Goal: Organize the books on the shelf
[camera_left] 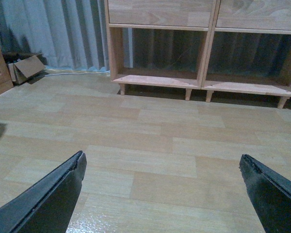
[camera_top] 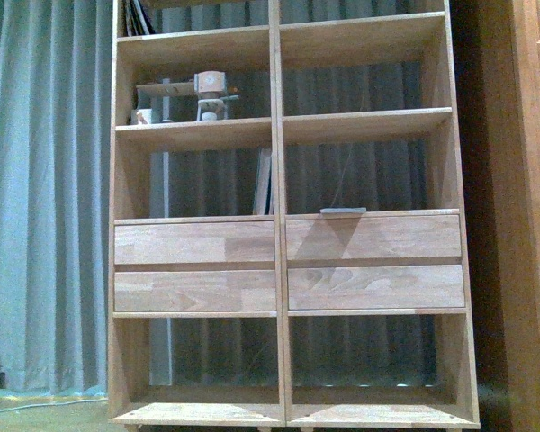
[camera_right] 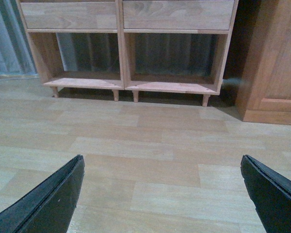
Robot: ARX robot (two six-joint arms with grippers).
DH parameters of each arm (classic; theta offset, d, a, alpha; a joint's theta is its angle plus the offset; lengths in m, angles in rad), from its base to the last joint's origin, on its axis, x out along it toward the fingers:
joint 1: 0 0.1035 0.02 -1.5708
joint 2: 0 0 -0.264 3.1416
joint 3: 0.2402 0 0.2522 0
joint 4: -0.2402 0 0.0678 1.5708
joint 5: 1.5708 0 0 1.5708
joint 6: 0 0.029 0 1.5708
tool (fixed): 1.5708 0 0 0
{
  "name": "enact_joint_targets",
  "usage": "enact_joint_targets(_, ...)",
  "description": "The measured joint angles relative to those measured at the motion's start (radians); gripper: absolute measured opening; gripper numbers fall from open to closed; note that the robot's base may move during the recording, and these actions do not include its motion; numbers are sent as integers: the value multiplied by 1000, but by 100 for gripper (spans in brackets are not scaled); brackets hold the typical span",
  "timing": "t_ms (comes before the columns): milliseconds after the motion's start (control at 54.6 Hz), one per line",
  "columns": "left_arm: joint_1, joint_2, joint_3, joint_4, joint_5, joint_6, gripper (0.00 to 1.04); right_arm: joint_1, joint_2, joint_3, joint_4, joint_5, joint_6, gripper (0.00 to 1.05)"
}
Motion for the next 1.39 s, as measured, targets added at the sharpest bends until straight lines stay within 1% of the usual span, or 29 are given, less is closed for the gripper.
enact_joint_targets(1393, 0, 0, 0, 0, 0, 0, 98, 0, 0, 0, 0, 0, 0, 98)
